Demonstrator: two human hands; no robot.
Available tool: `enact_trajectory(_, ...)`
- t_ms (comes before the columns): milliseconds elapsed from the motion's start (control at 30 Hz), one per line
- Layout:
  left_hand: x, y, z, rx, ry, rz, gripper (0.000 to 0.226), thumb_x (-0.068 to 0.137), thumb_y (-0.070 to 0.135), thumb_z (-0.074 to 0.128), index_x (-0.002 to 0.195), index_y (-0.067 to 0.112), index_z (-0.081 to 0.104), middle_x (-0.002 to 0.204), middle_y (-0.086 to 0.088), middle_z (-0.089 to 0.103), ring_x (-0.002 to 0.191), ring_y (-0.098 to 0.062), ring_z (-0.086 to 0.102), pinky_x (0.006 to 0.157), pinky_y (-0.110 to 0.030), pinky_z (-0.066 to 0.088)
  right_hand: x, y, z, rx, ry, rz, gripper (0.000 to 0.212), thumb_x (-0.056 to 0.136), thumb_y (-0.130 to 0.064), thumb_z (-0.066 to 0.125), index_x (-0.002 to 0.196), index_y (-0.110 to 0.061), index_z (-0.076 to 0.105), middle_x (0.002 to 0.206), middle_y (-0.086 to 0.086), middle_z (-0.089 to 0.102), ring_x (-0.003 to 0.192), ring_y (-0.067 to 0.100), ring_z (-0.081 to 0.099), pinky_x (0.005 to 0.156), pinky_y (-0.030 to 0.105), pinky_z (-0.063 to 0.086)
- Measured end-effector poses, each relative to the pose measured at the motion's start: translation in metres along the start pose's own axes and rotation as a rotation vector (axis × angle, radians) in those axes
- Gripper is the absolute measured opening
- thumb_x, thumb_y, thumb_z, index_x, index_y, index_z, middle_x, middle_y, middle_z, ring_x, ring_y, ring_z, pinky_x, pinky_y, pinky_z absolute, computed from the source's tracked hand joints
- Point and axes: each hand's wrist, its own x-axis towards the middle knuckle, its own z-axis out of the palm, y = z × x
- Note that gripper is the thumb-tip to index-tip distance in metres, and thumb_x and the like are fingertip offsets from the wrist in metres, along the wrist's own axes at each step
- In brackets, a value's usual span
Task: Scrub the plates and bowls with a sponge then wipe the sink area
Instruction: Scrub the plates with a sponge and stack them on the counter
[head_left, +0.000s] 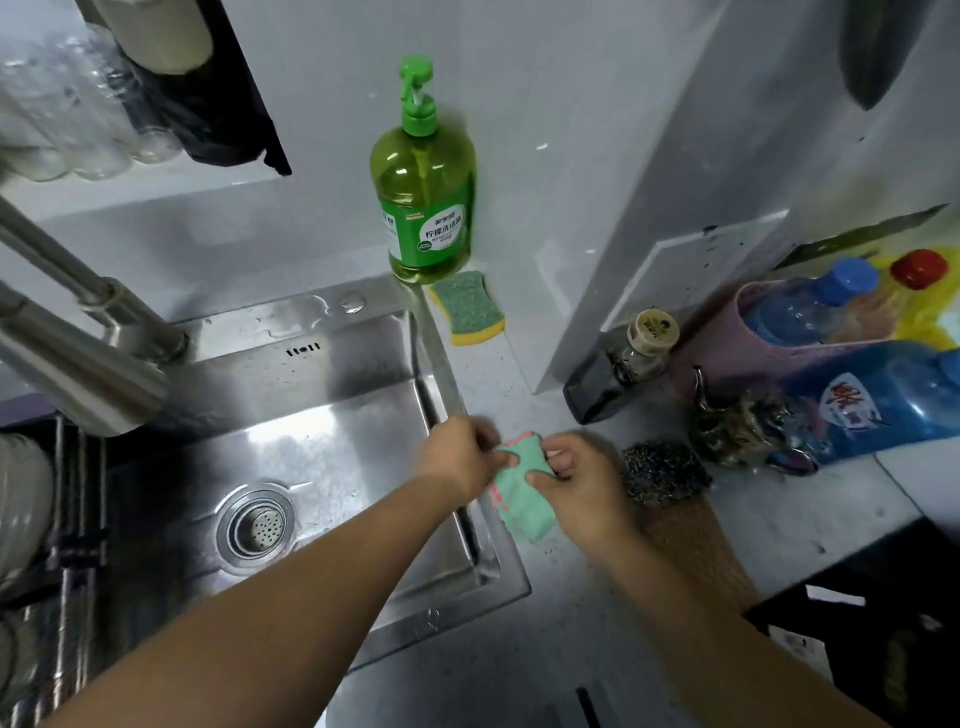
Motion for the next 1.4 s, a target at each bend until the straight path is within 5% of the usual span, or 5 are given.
enact_trajectory(167, -0.021, -0.013, -0.013, -0.528, -0.179, -0.019, 0.012, 0.091, 0.014, 0.078, 0.084, 0.004, 0.074, 0.084, -0.012, 0.074, 0.08, -0.025, 0.07, 0.092, -0.049, 0.058, -0.008, -0.019, -0.011, 0.247, -0.093, 0.031, 0.027, 0.083, 0.005, 0.073, 0.091, -0.02, 0.066, 0.084, 0.002, 0.073, 0.072, 0.013, 0.07, 0.06, 0.019, 0.053)
enact_trajectory(400, -0.079, -0.033, -0.056, -0.865, -0.123, -0.006, 0.022, 0.098, 0.01, 0.065, 0.077, 0.013, 0.061, 0.074, -0.003, 0.062, 0.07, -0.012, 0.062, 0.077, -0.026, 0.055, -0.043, -0.078, -0.002, 0.41, -0.29, 0.02, 0.023, 0.087, 0.001, 0.072, 0.102, -0.016, 0.066, 0.095, 0.004, 0.076, 0.079, 0.011, 0.074, 0.063, 0.022, 0.057)
enact_trajectory(933, -0.223, -0.168, -0.196, -0.948, 0.339, 0.005, 0.021, 0.084, 0.024, 0.076, 0.093, 0.007, 0.068, 0.078, -0.014, 0.065, 0.066, -0.02, 0.061, 0.057, -0.028, 0.052, -0.149, -0.192, 0.175, 0.441, -0.85, 0.223, 0.028, 0.094, -0.023, 0.065, 0.116, -0.005, 0.07, 0.11, 0.019, 0.074, 0.102, 0.035, 0.071, 0.086, 0.045, 0.057)
enact_trajectory(1167, -0.241, -0.232, -0.28, -0.935, 0.457, -0.039, 0.011, 0.098, 0.017, 0.067, 0.089, 0.013, 0.069, 0.072, 0.001, 0.065, 0.073, -0.019, 0.059, 0.072, -0.032, 0.049, -0.168, -0.245, 0.26, 0.53, -0.675, 0.193, 0.022, 0.096, -0.017, 0.061, 0.11, -0.003, 0.07, 0.102, 0.02, 0.075, 0.088, 0.034, 0.068, 0.082, 0.045, 0.051)
enact_trajectory(1400, -0.215, -0.325, -0.361, -0.542, 0.559, -0.203, 0.023, 0.1, 0.041, 0.059, 0.106, 0.019, 0.063, 0.111, -0.002, 0.068, 0.095, -0.017, 0.064, 0.081, -0.034, 0.05, -0.145, -0.276, 0.335, 0.465, -0.448, 0.222, 0.023, 0.099, -0.023, 0.06, 0.118, -0.009, 0.06, 0.111, 0.017, 0.069, 0.094, 0.034, 0.07, 0.077, 0.051, 0.06)
